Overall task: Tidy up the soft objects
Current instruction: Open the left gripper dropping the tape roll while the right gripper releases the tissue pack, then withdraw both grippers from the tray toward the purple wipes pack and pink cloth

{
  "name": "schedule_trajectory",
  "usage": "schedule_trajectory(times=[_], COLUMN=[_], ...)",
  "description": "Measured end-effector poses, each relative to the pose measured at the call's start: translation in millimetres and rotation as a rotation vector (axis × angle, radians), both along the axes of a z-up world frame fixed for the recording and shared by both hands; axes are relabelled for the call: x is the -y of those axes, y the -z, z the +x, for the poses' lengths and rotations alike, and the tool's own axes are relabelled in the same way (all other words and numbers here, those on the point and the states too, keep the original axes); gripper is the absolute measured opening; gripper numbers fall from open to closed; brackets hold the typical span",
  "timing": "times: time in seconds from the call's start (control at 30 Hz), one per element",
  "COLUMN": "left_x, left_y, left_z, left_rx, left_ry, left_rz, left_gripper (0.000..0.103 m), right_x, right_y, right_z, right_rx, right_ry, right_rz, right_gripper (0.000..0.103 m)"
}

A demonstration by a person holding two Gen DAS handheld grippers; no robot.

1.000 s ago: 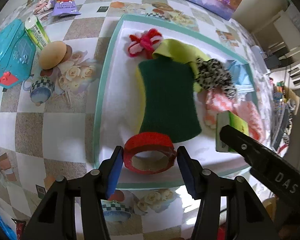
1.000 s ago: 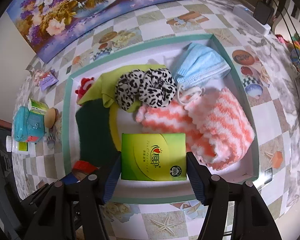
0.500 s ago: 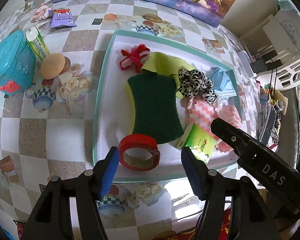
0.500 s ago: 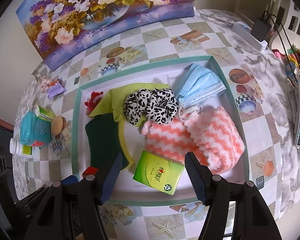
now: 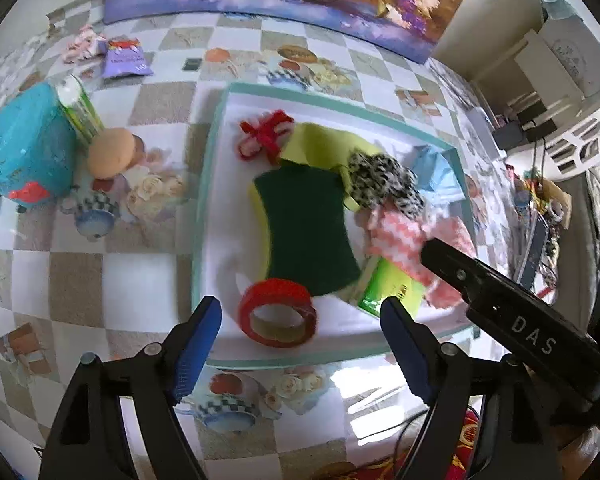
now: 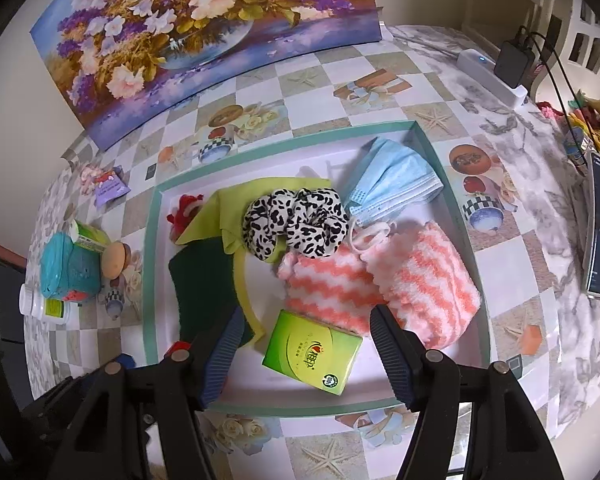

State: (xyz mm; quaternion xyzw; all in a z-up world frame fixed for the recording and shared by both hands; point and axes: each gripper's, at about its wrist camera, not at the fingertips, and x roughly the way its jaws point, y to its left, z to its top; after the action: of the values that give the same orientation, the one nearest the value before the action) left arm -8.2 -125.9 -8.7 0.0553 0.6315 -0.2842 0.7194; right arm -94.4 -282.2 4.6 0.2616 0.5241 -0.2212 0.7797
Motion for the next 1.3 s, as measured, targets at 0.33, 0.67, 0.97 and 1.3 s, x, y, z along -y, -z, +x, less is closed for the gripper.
schedule_trajectory(times=[0.33, 0.67, 0.97, 1.3], left_x=[-26, -50, -91, -167], left_y=[-3, -8, -29, -50], left_z=[23, 40, 61, 89], left_rx=[0.103, 0.151, 0.193, 0.278], left_ry=[-0.122, -0.220, -0.315, -0.479], left_rz=[0.078, 0.076, 0.001, -0.100], left_gripper=[0.089, 0.100, 0.100, 0.100], right_x=[1, -9, -23, -59], right_y=[1, 2, -14, -23], right_z=[0, 8, 16, 43], right_rx=[-0.015, -0.020, 0.085, 0.139], right_ry=[0.007, -0.032, -0.066, -0.146], right_rz=[-0.018, -0.050, -0.057, -0.098], right_gripper=[0.078, 0.103, 0.103, 0.103])
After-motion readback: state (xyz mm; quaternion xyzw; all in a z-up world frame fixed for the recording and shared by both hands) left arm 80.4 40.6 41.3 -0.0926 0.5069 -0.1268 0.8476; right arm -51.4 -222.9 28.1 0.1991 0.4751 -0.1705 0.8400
